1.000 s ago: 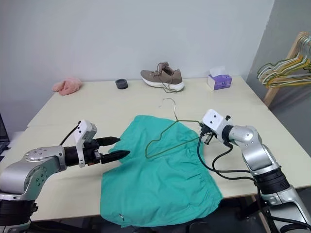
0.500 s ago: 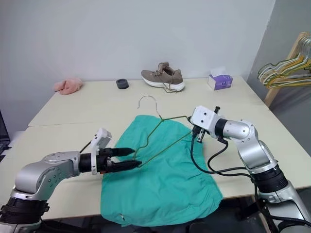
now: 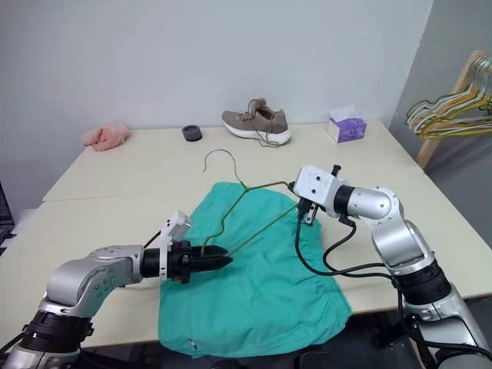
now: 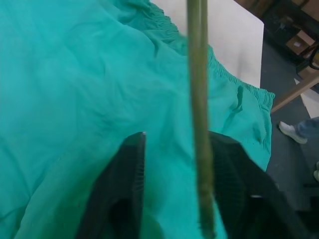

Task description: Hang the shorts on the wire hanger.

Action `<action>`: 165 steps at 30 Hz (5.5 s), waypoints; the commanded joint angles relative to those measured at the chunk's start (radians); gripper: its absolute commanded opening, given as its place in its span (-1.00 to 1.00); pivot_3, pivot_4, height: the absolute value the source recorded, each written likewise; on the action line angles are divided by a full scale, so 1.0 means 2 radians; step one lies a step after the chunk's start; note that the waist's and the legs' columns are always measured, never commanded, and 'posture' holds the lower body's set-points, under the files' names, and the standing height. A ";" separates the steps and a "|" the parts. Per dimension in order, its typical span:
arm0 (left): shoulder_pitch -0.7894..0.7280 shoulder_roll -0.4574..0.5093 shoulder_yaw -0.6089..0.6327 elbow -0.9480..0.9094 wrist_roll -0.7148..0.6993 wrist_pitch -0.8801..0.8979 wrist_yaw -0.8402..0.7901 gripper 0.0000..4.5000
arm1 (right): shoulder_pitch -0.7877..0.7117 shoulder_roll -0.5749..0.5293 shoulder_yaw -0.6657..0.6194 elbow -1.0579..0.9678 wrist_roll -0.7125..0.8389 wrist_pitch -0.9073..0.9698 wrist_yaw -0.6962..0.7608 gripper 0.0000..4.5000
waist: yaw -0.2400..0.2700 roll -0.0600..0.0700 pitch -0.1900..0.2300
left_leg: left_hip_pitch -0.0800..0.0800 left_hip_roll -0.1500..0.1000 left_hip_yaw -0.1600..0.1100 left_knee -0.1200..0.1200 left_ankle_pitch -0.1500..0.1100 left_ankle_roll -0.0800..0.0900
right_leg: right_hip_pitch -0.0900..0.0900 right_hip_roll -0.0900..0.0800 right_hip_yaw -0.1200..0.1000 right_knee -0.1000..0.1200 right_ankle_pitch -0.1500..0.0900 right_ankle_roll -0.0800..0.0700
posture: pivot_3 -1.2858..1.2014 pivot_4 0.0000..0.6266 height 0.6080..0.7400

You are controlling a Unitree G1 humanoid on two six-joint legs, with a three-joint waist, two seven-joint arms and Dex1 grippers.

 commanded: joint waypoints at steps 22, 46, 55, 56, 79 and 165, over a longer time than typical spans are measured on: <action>0.024 0.098 -0.026 -0.028 0.127 -0.172 -0.067 -1.00 | 0.013 -0.147 -0.063 -0.089 0.129 0.144 0.137 0.88 | -0.004 0.001 0.000 | 0.001 0.000 0.000 0.000 0.000 0.000 | 0.000 0.000 0.000 0.000 -0.001 -0.001 | -0.08 -1.00 1.00; 0.011 0.133 -0.023 -0.053 0.148 -0.208 -0.119 -1.00 | -0.039 -0.100 0.105 -0.017 0.088 0.163 0.201 -0.54 | -0.010 0.001 0.001 | 0.000 0.000 0.000 0.000 0.000 0.000 | 0.000 0.000 -0.001 0.000 -0.001 -0.001 | -0.06 -1.00 1.00; 0.008 0.124 -0.024 -0.051 0.138 -0.202 -0.133 -1.00 | -0.022 -0.111 0.108 -0.043 0.096 0.178 0.221 -0.98 | -0.010 0.001 0.001 | 0.000 0.000 0.000 0.000 0.000 0.000 | 0.000 0.000 -0.001 0.000 -0.001 -0.001 | -0.06 -1.00 1.00; 0.006 0.120 -0.022 -0.049 0.135 -0.202 -0.133 -0.89 | -0.021 -0.112 0.107 -0.045 0.097 0.181 0.221 -0.99 | -0.010 0.001 0.001 | 0.000 0.000 0.000 0.000 0.000 0.000 | 0.000 0.000 -0.001 0.000 -0.001 -0.001 | -0.06 -1.00 1.00; 0.006 0.089 0.093 0.044 0.068 -0.134 -0.048 0.54 | 0.152 -0.182 -0.120 -0.074 0.218 0.319 0.151 -1.00 | -0.011 0.001 0.001 | 0.000 0.000 0.000 0.000 0.000 0.000 | 0.000 0.000 -0.001 0.000 -0.001 0.000 | -0.10 -1.00 1.00; -0.079 0.084 0.046 0.073 0.124 -0.246 -0.106 0.98 | 0.034 -0.188 0.071 -0.120 0.132 0.154 0.077 -1.00 | -0.026 -0.002 0.001 | -0.001 0.000 0.000 0.000 0.000 0.000 | 0.000 -0.001 0.000 -0.001 0.000 0.001 | -0.09 -1.00 1.00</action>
